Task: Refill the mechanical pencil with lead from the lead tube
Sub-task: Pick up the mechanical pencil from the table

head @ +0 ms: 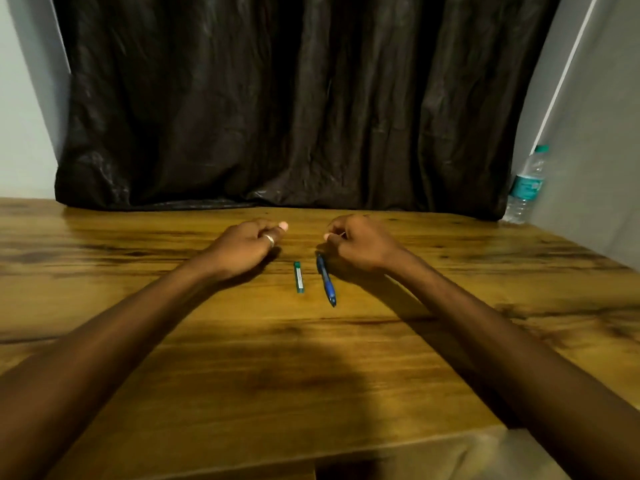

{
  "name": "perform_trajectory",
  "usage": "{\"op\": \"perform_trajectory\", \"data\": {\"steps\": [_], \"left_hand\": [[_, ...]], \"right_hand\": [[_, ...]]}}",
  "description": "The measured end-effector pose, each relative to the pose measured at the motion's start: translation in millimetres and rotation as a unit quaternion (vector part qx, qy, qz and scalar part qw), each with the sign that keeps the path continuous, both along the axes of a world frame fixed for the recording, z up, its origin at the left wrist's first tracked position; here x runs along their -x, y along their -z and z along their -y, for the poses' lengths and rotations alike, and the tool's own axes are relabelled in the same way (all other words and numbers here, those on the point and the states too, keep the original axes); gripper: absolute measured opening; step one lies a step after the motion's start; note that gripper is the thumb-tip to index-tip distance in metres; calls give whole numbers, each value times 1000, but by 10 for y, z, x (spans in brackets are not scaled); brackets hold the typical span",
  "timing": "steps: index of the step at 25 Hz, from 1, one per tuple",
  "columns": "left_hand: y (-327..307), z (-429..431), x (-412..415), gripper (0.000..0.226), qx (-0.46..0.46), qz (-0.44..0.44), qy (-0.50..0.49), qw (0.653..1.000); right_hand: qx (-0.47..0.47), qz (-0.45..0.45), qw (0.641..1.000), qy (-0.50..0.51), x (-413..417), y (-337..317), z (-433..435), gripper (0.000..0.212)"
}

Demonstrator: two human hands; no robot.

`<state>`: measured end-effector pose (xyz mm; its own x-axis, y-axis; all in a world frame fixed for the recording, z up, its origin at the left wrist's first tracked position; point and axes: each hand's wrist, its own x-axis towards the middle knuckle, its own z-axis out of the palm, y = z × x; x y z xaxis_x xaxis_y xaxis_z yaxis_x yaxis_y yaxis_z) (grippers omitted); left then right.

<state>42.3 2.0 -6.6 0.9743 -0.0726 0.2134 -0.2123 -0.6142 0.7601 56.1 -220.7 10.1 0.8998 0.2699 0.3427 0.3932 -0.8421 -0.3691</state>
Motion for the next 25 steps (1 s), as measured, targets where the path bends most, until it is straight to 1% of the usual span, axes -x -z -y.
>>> {"op": "perform_trajectory", "data": {"steps": [1,2,4,6,7,11,14,17,21,25], "left_hand": [[66,-10,17,42,-21,46,-15,999],[132,-23,21,40,-45,74,-14,996],[223,-52,14,44,-53,84,-3,995],[253,-80,-39,45,-27,89,-11,996],[262,-76,-64,44,-24,93,-12,995],[300,-85,-116,45,-54,107,-9,993],[313,-103,-137,48,-64,106,-7,992],[316,-104,-148,49,-68,103,-7,992],[323,-110,-167,47,-75,97,-13,992],[323,-122,-160,47,-69,94,-9,993]], "right_hand": [[27,-4,999,-35,-74,-34,15,16],[45,-3,997,-69,-136,-52,37,21],[65,3,991,-121,-194,-21,109,30],[106,20,980,-167,-238,35,197,33],[117,16,977,-178,-256,58,245,35],[140,-46,969,-197,-268,88,275,38],[153,-53,963,-215,-265,103,257,37],[136,-60,966,-210,-267,87,277,34],[137,-51,966,-211,-264,77,313,29],[129,-80,963,-221,-247,41,339,22]]}}
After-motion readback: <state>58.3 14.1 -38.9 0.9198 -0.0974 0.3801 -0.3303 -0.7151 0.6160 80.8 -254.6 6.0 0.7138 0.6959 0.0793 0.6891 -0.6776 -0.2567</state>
